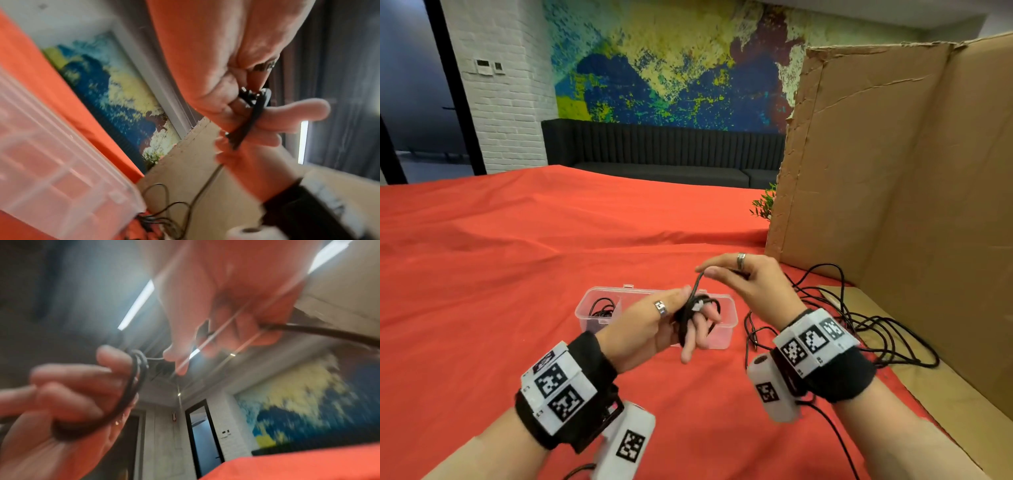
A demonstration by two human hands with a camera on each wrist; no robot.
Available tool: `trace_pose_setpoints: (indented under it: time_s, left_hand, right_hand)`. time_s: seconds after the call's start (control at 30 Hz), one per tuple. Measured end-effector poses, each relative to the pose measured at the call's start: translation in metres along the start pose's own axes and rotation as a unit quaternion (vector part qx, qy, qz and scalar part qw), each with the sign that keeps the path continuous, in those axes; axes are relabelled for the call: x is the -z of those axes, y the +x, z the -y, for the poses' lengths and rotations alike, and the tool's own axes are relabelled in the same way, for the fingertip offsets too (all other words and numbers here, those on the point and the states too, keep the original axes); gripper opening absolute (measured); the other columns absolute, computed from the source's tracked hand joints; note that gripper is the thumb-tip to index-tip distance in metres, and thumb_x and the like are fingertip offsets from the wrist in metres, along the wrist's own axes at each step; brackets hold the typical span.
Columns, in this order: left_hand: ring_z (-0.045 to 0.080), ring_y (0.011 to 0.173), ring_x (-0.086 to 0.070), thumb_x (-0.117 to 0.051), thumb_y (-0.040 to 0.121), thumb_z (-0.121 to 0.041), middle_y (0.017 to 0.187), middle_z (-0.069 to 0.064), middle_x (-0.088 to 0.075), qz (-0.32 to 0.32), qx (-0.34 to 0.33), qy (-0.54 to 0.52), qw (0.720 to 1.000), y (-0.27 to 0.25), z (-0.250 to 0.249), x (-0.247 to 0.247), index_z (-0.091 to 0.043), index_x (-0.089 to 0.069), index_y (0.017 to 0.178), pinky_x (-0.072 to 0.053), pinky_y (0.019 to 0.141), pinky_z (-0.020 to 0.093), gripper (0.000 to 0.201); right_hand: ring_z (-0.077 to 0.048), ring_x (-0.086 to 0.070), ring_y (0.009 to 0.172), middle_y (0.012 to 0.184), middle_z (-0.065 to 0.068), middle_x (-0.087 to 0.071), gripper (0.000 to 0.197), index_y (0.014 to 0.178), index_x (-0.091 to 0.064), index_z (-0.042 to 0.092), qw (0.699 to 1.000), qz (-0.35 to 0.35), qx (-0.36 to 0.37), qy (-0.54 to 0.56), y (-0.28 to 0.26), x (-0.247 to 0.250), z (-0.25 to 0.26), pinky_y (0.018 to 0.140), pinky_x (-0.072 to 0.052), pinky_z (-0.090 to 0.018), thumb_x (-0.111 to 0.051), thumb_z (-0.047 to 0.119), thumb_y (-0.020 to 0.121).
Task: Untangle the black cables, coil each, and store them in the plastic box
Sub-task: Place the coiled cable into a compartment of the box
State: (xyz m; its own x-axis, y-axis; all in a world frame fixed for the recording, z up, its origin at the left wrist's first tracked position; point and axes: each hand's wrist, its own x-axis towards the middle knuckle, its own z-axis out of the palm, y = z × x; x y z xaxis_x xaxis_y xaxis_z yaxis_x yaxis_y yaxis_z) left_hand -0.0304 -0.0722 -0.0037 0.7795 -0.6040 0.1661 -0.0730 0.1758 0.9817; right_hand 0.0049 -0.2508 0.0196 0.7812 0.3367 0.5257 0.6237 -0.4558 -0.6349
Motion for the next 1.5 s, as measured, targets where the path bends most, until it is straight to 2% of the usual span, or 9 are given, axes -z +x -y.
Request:
trace_pose_setpoints:
  time_s: [0.2,0.3,0.43,0.67,0.83,1.03,1.17,1.27,1.5]
  left_hand:
    - [0.022,0.087,-0.070,-0.041,0.086,-0.025,0.096,0.010,-0.072,-0.157,-0.128,-0.121,0.972,0.009,-0.019,0.004,-0.001,-0.059,0.109,-0.054,0.079,0.025,0.037]
    - [0.014,0.101,-0.066,-0.039,0.095,-0.020,0.105,0.003,-0.068,-0.231,-0.150,0.141,0.951,0.014,-0.014,0.023,-0.009,-0.050,0.117,-0.047,0.093,0.024,0.027]
    - [0.010,0.096,-0.060,-0.037,0.099,-0.019,0.101,0.001,-0.067,-0.185,-0.060,0.545,0.816,0.012,0.004,0.041,-0.006,-0.054,0.109,-0.037,0.080,0.018,0.024]
    - [0.017,0.058,-0.061,-0.031,0.088,-0.037,0.070,0.006,-0.065,-0.037,0.027,0.063,0.997,0.003,0.000,0.013,-0.002,-0.059,0.094,-0.045,0.067,0.021,0.045]
    - [0.014,0.061,-0.063,-0.070,0.076,-0.036,0.075,0.012,-0.066,-0.023,-0.068,-0.114,0.991,0.002,-0.016,0.005,-0.002,-0.070,0.097,-0.051,0.068,0.022,0.039]
    - [0.016,0.101,-0.066,-0.036,0.095,-0.012,0.110,0.007,-0.067,-0.219,-0.194,-0.065,0.954,0.016,-0.037,0.032,-0.007,-0.053,0.114,-0.051,0.088,0.021,0.026]
    - [0.007,0.097,-0.065,-0.034,0.100,-0.013,0.115,0.002,-0.060,-0.239,-0.135,0.251,0.928,0.021,-0.019,0.048,-0.013,-0.044,0.122,-0.045,0.095,0.026,0.024]
    - [0.016,0.094,-0.059,-0.033,0.097,-0.031,0.099,0.004,-0.066,-0.189,-0.063,0.538,0.819,0.015,-0.003,0.045,-0.009,-0.049,0.118,-0.040,0.086,0.032,0.035]
    - [0.010,0.042,-0.049,-0.059,0.086,-0.027,0.062,0.003,-0.060,-0.020,-0.044,0.169,0.984,0.000,-0.022,0.016,-0.009,-0.063,0.082,-0.040,0.056,0.020,0.019]
  right_hand:
    - [-0.005,-0.038,0.053,0.055,0.009,-0.042,0.024,0.077,-0.063,0.030,0.985,0.155,-0.066,-0.025,-0.014,-0.039,-0.011,0.059,-0.036,-0.025,-0.048,0.027,0.096]
    - [-0.001,-0.043,0.058,0.061,0.011,-0.046,0.028,0.093,-0.066,0.024,0.974,0.202,-0.060,-0.088,-0.027,-0.043,0.002,0.068,-0.037,-0.028,-0.041,0.035,0.098]
    - [-0.021,-0.057,0.077,0.070,0.006,-0.056,0.028,0.093,-0.065,0.024,0.960,0.144,-0.038,-0.236,-0.026,-0.022,0.022,0.075,-0.043,-0.036,-0.041,0.037,0.097]
    - [-0.014,-0.062,0.068,0.071,0.003,-0.070,0.011,0.065,-0.069,0.038,0.998,-0.023,-0.029,-0.058,0.003,0.006,0.005,0.068,-0.051,-0.040,-0.070,0.047,0.072]
    - [-0.014,-0.038,0.054,0.052,-0.004,-0.044,0.046,0.067,-0.057,-0.009,0.987,0.063,-0.065,0.133,0.012,-0.030,-0.014,0.053,-0.030,-0.028,-0.053,0.031,0.089]
    - [-0.008,-0.043,0.056,0.060,-0.003,-0.045,0.035,0.089,-0.070,0.021,0.961,0.261,-0.072,-0.055,-0.021,-0.054,-0.013,0.063,-0.038,-0.025,-0.041,0.039,0.097]
    - [-0.001,-0.053,0.063,0.068,0.006,-0.057,0.031,0.095,-0.065,0.021,0.962,0.235,-0.026,-0.133,-0.031,-0.042,0.005,0.063,-0.039,-0.018,-0.040,0.040,0.097]
    - [-0.016,-0.064,0.088,0.090,0.006,-0.070,0.044,0.096,-0.065,0.030,0.971,0.072,0.026,-0.227,-0.023,-0.020,0.012,0.074,-0.050,-0.037,-0.035,0.059,0.083]
    - [0.002,-0.065,0.083,0.077,0.023,-0.070,0.008,0.069,-0.067,0.049,0.996,-0.052,-0.015,-0.066,0.008,0.016,-0.005,0.080,-0.053,-0.034,-0.065,0.047,0.077]
